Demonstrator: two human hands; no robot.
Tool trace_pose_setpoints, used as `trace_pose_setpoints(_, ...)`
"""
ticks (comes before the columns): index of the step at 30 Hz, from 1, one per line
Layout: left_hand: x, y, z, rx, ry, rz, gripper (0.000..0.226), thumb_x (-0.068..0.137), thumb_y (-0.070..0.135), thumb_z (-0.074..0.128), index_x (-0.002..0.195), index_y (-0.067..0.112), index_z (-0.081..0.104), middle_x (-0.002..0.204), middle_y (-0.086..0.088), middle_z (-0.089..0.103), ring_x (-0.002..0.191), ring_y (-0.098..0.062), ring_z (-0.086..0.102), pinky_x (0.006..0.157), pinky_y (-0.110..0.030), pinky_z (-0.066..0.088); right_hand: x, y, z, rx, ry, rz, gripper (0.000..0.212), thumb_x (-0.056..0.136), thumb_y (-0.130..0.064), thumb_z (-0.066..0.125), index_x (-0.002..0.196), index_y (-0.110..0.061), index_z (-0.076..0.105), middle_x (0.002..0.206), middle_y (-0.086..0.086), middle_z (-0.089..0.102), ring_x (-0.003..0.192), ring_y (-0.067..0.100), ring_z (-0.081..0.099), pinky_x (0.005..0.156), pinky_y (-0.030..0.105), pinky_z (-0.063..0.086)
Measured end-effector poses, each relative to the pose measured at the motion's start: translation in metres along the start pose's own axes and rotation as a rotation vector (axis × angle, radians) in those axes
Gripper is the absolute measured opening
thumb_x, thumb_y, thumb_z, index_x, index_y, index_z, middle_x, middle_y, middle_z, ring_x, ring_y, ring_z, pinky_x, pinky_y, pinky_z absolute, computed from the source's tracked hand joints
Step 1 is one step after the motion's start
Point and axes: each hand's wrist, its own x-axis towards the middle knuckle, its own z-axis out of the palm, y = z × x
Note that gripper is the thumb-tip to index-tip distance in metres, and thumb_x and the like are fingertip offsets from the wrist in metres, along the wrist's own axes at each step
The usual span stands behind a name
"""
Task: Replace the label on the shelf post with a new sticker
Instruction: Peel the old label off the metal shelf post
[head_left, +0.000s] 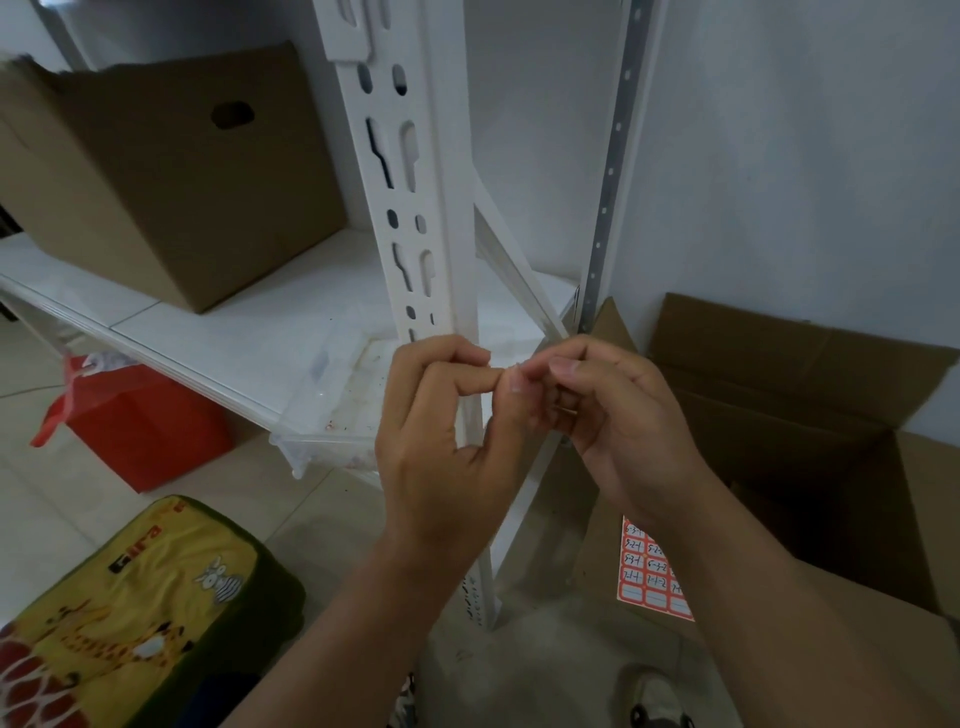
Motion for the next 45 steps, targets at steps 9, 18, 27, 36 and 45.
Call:
trace_pose_setpoints(9,0.014,-0.038,-0.021,0.037,0.061,-0.289,0.030,0.096,0.014,0.048,0.067,0.008,0.045,0.061,-0.007,0.049,0.057,-0.005,0.045,0.054,-0.013,0.037,0.006,0.006,0.008,0.025,0.020,0.020,0.023,0.085,-0.016,0.048,0.081,-0.012,0.070,0.072,0.009,0.065,0.070,0.024,0.061,0.067,0.033,0.052)
trace_pose_setpoints(18,0.009,-0.126,-0.023,0.509,-0.472,-0.747,0.016,0.101,0.020,0.045,0.090,0.009,0.048,0.093,-0.008,0.050,0.088,-0.024,0.050,0.073,-0.029,0.039,0.014,0.017,0.015,-0.118,0.174,0.138,0.022,0.094,-0.010,0.050,0.083,-0.007,0.069,0.071,0.009,0.066,0.071,0.024,0.062,0.077,0.043,0.053)
trace_pose_setpoints(27,0.002,-0.131,-0.014,0.697,-0.481,-0.603,0.022,0.094,0.014,0.054,0.107,0.019,0.070,0.112,-0.005,0.066,0.117,-0.031,0.045,0.098,-0.043,0.033,0.016,0.018,0.019,-0.207,0.191,0.162,0.021,0.094,-0.013,0.050,0.085,-0.007,0.068,0.071,0.006,0.067,0.071,0.022,0.063,0.079,0.041,0.055)
trace_pose_setpoints(36,0.028,-0.075,-0.012,0.087,-0.072,-0.792,0.034,0.103,0.027,0.033,0.098,0.009,0.062,0.086,0.004,0.061,0.077,-0.005,0.057,0.073,-0.029,0.044,0.016,0.017,0.020,-0.260,0.185,0.157,0.022,0.095,-0.015,0.049,0.085,-0.007,0.069,0.072,0.007,0.068,0.070,0.019,0.064,0.076,0.039,0.055)
trace_pose_setpoints(45,0.017,-0.012,0.010,0.062,-0.105,-0.385,0.075,0.091,0.025,0.053,0.152,0.011,0.012,0.135,0.019,0.021,0.120,0.025,0.026,0.091,0.000,0.033,0.015,0.016,0.022,-0.275,0.167,0.138,0.026,0.094,-0.019,0.047,0.087,-0.005,0.068,0.073,0.004,0.067,0.065,0.009,0.061,0.064,0.021,0.051)
